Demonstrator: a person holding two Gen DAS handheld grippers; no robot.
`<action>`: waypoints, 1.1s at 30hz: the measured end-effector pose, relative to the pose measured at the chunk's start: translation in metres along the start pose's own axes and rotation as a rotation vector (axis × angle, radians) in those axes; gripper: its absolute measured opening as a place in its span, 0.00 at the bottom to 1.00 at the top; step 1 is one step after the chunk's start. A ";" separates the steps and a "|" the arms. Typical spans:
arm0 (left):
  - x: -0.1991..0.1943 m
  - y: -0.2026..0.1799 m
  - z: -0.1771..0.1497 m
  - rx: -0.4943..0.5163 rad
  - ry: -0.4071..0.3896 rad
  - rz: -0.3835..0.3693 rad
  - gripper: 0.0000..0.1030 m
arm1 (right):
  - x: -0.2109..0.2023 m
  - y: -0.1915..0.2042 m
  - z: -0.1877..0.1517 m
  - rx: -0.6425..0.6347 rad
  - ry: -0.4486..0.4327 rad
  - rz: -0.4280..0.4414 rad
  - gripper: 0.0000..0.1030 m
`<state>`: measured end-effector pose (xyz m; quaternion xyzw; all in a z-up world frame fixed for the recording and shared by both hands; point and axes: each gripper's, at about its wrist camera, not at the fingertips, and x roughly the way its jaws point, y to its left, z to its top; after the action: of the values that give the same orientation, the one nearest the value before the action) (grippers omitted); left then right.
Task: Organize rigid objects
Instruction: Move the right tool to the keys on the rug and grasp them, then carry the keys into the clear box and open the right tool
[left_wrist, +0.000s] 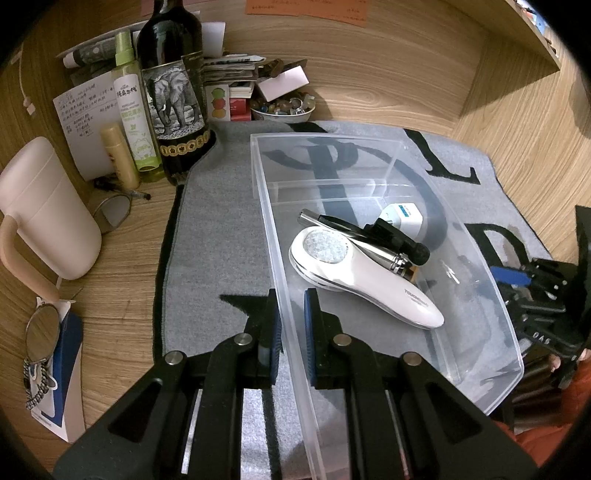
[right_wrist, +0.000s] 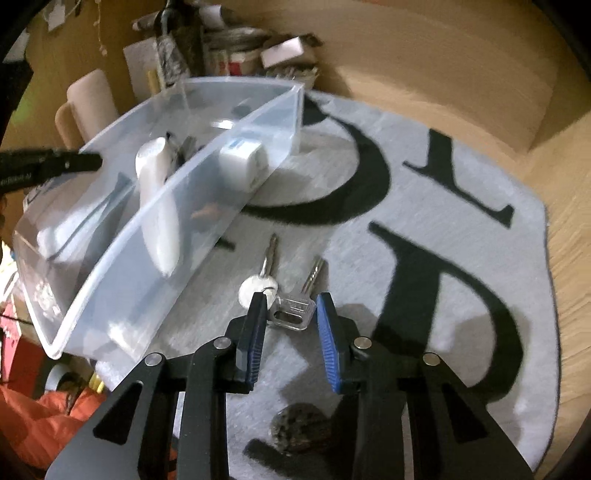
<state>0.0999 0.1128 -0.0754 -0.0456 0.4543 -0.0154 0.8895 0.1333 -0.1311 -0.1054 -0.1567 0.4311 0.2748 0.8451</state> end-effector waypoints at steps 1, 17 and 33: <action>0.000 0.000 0.000 0.001 0.000 0.000 0.09 | -0.004 -0.001 0.001 0.005 -0.014 -0.004 0.24; 0.000 0.001 0.000 0.004 0.000 0.002 0.09 | -0.054 -0.009 0.035 0.021 -0.208 -0.052 0.24; 0.000 0.000 0.001 0.000 0.002 0.003 0.09 | -0.090 0.024 0.077 -0.126 -0.369 -0.039 0.24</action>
<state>0.1007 0.1127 -0.0750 -0.0449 0.4552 -0.0143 0.8891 0.1255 -0.1034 0.0115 -0.1646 0.2479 0.3088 0.9034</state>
